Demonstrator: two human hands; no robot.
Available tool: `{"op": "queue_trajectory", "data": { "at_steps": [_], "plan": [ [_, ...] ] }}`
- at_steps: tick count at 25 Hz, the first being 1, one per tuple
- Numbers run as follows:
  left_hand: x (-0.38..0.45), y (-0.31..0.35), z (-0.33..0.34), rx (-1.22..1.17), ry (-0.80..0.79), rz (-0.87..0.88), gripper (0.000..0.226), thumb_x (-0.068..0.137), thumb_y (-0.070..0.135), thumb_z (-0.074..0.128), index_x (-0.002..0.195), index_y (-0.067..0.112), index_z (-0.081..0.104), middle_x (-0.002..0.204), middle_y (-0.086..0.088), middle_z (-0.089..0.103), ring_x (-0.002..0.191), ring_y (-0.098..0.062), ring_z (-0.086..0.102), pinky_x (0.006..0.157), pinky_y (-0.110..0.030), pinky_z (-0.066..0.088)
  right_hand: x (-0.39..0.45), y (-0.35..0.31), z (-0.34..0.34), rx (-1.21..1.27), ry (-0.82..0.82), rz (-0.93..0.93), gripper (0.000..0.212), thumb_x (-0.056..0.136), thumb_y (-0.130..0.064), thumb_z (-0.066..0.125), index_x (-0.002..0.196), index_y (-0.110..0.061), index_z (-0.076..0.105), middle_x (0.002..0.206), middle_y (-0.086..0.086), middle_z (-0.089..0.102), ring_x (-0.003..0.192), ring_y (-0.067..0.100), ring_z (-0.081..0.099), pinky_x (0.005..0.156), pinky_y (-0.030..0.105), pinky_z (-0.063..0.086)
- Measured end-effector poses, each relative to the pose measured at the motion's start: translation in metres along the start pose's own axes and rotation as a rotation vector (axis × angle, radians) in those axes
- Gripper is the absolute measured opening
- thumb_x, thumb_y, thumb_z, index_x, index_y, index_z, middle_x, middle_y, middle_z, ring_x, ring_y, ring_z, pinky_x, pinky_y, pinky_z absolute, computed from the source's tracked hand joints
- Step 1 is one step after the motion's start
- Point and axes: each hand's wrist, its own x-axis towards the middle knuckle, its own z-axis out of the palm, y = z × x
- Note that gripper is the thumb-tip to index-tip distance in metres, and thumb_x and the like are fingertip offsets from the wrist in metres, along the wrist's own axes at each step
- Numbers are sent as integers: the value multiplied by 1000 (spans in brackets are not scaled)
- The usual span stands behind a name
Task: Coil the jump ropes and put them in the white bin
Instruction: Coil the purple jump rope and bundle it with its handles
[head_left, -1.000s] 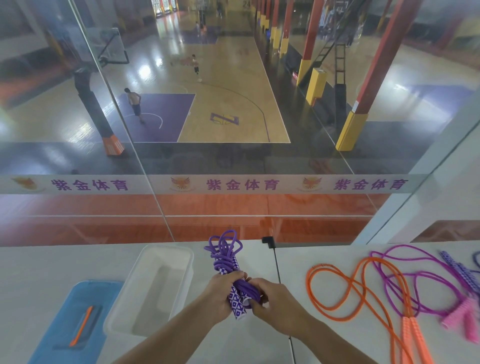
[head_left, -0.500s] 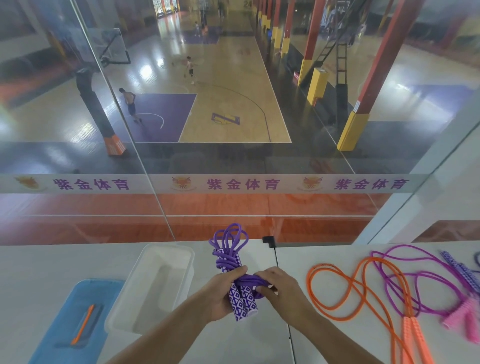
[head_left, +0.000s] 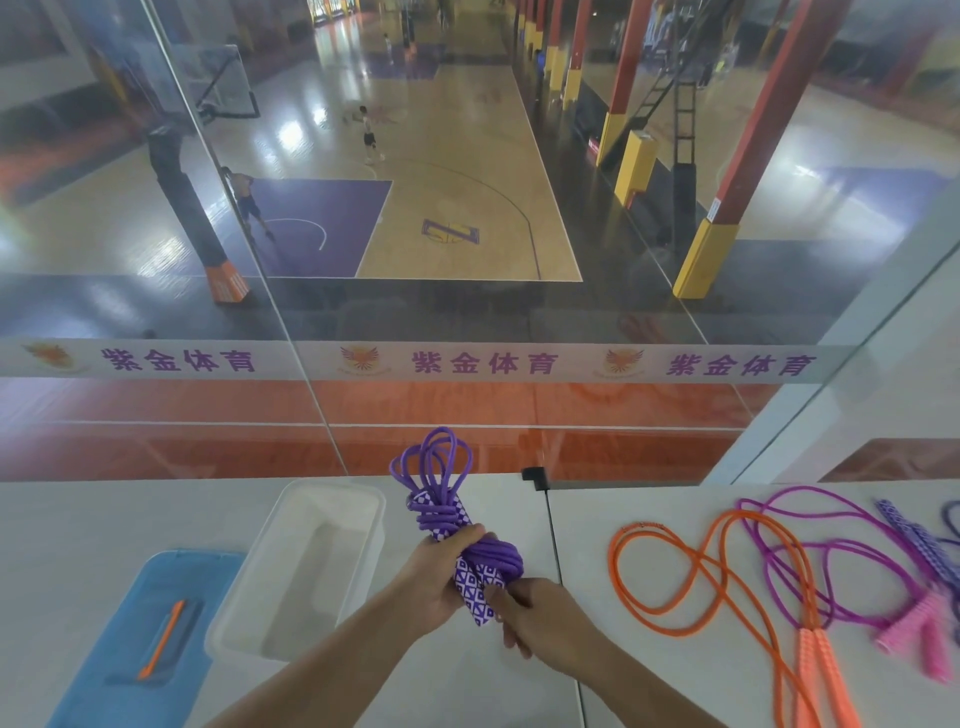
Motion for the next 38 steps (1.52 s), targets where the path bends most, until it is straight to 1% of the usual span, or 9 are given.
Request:
{"op": "queue_trajectory", "data": {
  "at_steps": [2,5,12,20,26,29,32,35,38],
  "plan": [
    [4,0,-1,-41,74,58,16,92,-1,65,107,-6,63,85,-22,70,74,-34,69,73,-46,58,1,4,-1,-123,36,-22,45,96,-55,46,78,-19,64,65,-6,69,53,0,57,64,23,48],
    [13,9,-9,-104,139,86,5,92,-6,61,98,-5,61,80,-21,65,70,-34,66,70,-46,56,-3,13,-7,-163,2,-10,42,94,-58,50,76,-22,64,68,-6,69,57,1,57,62,21,45],
    [18,15,-24,-17,178,182,4,90,-10,63,88,-6,62,75,-21,64,63,-31,65,60,-39,56,-8,18,-27,-73,-267,34,33,94,-52,58,83,-23,69,73,-5,71,62,9,60,66,21,47],
    [26,23,-37,-91,279,220,6,90,-8,62,96,-9,63,77,-22,73,66,-34,69,67,-43,58,3,15,-39,-111,-372,-33,33,92,-51,60,79,-22,68,71,-4,70,62,10,58,65,21,46],
    [4,40,-70,70,368,274,10,93,-6,54,100,-8,60,82,-20,72,65,-30,70,61,-39,58,26,-7,-8,-230,-514,-45,34,91,-55,58,103,-24,68,93,-5,76,72,6,65,68,22,50],
    [-6,61,-100,48,487,337,11,92,-4,56,99,-8,64,85,-20,73,68,-30,68,63,-38,56,46,-28,28,-86,-544,-16,36,93,-48,61,120,-25,61,98,-2,77,77,11,68,67,23,50],
    [-4,86,-132,26,505,316,7,89,-6,58,90,-4,65,89,-24,73,76,-35,68,75,-46,57,60,-58,74,112,-617,22,32,95,-35,62,115,-10,61,94,6,76,72,18,61,60,26,44],
    [13,102,-174,267,452,235,8,83,-6,62,89,-1,59,78,-21,70,73,-33,68,74,-47,57,80,-85,123,107,-600,78,34,87,-39,64,99,-8,67,89,11,76,67,18,56,55,25,38],
    [52,98,-224,629,464,119,21,75,2,62,94,2,54,73,-10,61,68,-28,62,63,-37,50,106,-104,165,-42,-490,216,37,75,-47,68,80,-10,69,66,6,66,47,16,44,49,23,32]
  ]
}}
